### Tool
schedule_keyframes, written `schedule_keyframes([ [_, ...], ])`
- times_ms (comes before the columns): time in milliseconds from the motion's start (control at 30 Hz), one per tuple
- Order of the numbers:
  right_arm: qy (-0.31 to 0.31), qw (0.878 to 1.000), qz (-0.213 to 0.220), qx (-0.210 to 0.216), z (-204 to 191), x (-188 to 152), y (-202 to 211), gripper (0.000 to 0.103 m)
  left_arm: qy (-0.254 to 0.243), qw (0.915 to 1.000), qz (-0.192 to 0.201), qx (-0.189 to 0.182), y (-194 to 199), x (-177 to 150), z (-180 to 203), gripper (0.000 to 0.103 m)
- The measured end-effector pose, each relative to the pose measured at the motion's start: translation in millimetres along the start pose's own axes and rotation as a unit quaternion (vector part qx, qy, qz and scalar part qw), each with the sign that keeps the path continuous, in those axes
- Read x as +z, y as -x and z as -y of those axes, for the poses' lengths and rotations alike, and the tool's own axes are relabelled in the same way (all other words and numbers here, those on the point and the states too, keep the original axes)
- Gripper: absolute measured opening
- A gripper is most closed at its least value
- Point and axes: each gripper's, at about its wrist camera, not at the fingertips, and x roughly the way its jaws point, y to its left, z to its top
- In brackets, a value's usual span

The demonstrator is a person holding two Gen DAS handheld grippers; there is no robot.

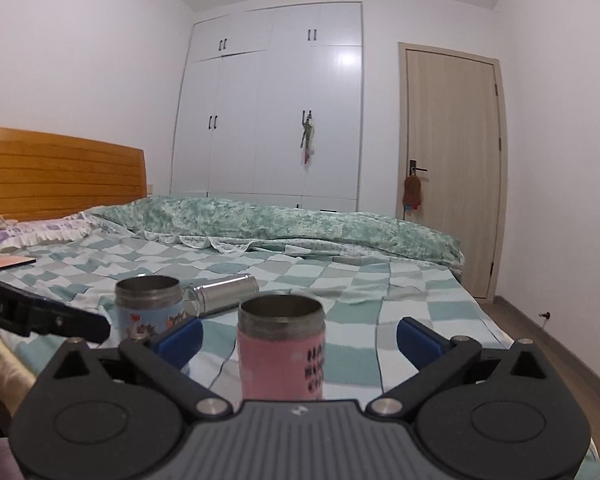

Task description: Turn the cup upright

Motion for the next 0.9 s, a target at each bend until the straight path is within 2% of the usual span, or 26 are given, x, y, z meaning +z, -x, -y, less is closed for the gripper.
schedule_keyframes([
  [167, 0.008, 1.000, 0.000, -0.019, 4, -28, 23, 0.103, -0.042, 0.9958, 0.065, 0.049, 15, -35, 23, 0.103],
  [367, 0.012, 0.999, 0.014, -0.033, 5, -53, 36, 0.103, -0.034, 0.9893, 0.114, 0.084, 15, -71, 32, 0.103],
  [500, 0.013, 0.999, 0.023, -0.044, 4, -59, 38, 0.103, -0.033, 0.9864, 0.120, 0.107, 12, -78, 35, 0.103],
  [900, -0.003, 0.998, 0.024, -0.055, 8, -63, 35, 0.103, -0.029, 0.9866, 0.122, 0.104, 12, -81, 33, 0.103],
])
